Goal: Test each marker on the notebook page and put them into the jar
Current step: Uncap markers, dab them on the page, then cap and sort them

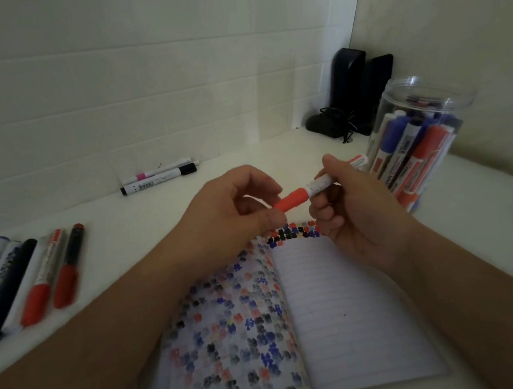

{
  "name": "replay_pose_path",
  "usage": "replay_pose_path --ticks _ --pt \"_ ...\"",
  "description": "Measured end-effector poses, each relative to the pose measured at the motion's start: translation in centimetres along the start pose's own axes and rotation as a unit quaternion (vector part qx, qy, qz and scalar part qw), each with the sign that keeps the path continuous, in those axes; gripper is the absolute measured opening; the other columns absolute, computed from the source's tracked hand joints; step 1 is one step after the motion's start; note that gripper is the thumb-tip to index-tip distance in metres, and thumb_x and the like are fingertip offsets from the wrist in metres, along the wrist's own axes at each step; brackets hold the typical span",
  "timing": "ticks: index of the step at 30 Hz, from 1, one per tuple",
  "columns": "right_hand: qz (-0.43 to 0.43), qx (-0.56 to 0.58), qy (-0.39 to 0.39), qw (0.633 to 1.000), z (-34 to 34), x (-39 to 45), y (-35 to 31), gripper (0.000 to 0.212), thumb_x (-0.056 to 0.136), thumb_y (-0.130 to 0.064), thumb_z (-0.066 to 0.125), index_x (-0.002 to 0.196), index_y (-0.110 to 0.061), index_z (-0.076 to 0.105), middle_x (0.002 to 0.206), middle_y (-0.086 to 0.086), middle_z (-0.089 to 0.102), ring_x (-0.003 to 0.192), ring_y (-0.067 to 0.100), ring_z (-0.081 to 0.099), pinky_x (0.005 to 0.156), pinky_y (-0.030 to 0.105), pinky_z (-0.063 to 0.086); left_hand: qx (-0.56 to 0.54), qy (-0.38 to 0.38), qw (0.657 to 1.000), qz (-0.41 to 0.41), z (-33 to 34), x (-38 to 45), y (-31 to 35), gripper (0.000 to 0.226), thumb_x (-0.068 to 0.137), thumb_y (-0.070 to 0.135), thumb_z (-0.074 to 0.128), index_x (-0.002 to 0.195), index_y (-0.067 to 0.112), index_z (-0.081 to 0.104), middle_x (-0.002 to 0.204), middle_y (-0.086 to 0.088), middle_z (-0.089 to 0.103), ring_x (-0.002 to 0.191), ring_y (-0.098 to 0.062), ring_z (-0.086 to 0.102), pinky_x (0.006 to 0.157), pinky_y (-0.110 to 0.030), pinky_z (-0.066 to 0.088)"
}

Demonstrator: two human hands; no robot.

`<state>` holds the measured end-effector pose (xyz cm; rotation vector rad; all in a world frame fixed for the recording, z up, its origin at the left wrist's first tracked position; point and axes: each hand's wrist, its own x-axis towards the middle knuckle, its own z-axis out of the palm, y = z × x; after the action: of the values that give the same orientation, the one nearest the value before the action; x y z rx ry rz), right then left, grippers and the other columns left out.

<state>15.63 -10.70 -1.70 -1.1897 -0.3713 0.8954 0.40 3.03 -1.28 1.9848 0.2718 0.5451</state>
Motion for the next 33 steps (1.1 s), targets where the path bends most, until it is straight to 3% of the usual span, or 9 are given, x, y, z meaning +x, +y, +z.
replay_pose_path --ticks 3,7,12,17,21,25,27,29,33 --pt "0.003 -0.030 -0.025 0.999 0.4 0.1 0.8 0.039 0.108 -0.041 0.048 0.079 -0.015 0.049 0.058 0.004 0.043 0.046 0.012 0.033 0.038 0.021 0.027 0.126 -0.058 0.990 0.032 0.0 0.0 -0.8 0.022 0.072 0.029 0.088 0.083 0.028 0.069 0.077 0.010 0.071 0.067 -0.005 0.065 0.063 -0.022 0.054" --pt "-0.028 -0.054 -0.031 0.998 0.8 0.0 1.6 0.035 0.109 -0.035 0.046 0.082 -0.014 0.044 0.051 0.005 0.037 0.041 0.013 0.027 0.038 0.022 0.023 0.182 -0.087 0.975 0.093 0.8 0.1 -2.0 0.019 0.074 0.036 0.086 0.077 0.025 0.070 0.072 0.009 0.067 0.069 -0.014 0.063 0.064 -0.027 0.051" --pt "-0.085 -0.098 -0.035 0.991 1.3 -0.4 1.5 0.019 0.110 -0.028 0.047 0.097 -0.014 0.045 0.054 0.006 0.033 0.040 0.014 0.026 0.037 0.022 0.026 0.213 -0.093 0.965 0.119 0.6 0.4 -2.9 0.016 0.076 0.035 0.086 0.077 0.029 0.071 0.073 0.019 0.066 0.074 -0.003 0.065 0.065 -0.011 0.046" --pt "-0.222 -0.287 -0.046 0.931 0.9 -1.1 0.8 0.038 0.106 -0.039 0.049 0.092 -0.004 0.048 0.066 0.004 0.047 0.055 0.012 0.043 0.050 0.024 0.042 0.238 -0.076 0.962 0.110 0.1 1.0 -3.2 0.017 0.079 0.042 0.083 0.087 0.032 0.072 0.081 0.020 0.068 0.079 -0.003 0.064 0.070 -0.018 0.051" --pt "-0.284 -0.449 -0.019 0.847 0.5 -1.7 0.7 0.023 0.101 -0.048 0.053 0.091 -0.029 0.058 0.077 -0.005 0.063 0.069 0.009 0.060 0.065 0.021 0.053 0.265 -0.092 0.955 0.097 -0.1 0.6 -3.3 0.025 0.080 0.058 0.075 0.098 0.040 0.071 0.089 0.024 0.067 0.084 0.002 0.063 0.074 -0.023 0.053" --pt "-0.275 -0.420 -0.010 0.865 0.7 -2.4 -0.4 0.012 0.106 -0.037 0.051 0.112 -0.032 0.060 0.088 -0.009 0.070 0.087 0.012 0.072 0.084 0.042 0.063 0.256 -0.096 0.957 0.099 -0.1 0.5 -3.4 0.027 0.087 0.057 0.068 0.110 0.045 0.070 0.102 0.030 0.067 0.095 0.008 0.061 0.081 -0.016 0.050" --pt "-0.278 -0.407 -0.031 0.870 0.7 -3.0 -2.0 0.032 0.107 -0.042 0.043 0.136 -0.032 0.053 0.079 -0.013 0.066 0.078 0.015 0.072 0.075 0.043 0.064 0.248 -0.094 0.959 0.097 -0.2 0.4 -3.4 0.024 0.087 0.055 0.069 0.110 0.046 0.070 0.102 0.031 0.067 0.098 0.010 0.061 0.083 -0.013 0.049" --pt "-0.301 -0.412 -0.033 0.860 0.2 -3.4 -4.1 0.043 0.107 -0.048 0.040 0.146 -0.034 0.050 0.070 -0.012 0.055 0.061 0.011 0.057 0.058 0.035 0.053 0.234 -0.090 0.963 0.096 -0.2 0.3 -3.5 0.021 0.087 0.054 0.070 0.108 0.048 0.071 0.102 0.031 0.067 0.098 0.010 0.061 0.084 -0.012 0.049" --pt "-0.334 -0.458 0.066 0.821 -0.9 -4.8 -9.9 0.015 0.110 -0.032 0.043 0.119 -0.033 0.055 0.072 -0.008 0.054 0.064 0.009 0.048 0.059 0.035 0.042 0.213 -0.084 0.968 0.098 -0.1 0.1 -3.7 0.018 0.087 0.051 0.072 0.105 0.047 0.071 0.101 0.029 0.068 0.098 0.009 0.061 0.083 -0.011 0.048"
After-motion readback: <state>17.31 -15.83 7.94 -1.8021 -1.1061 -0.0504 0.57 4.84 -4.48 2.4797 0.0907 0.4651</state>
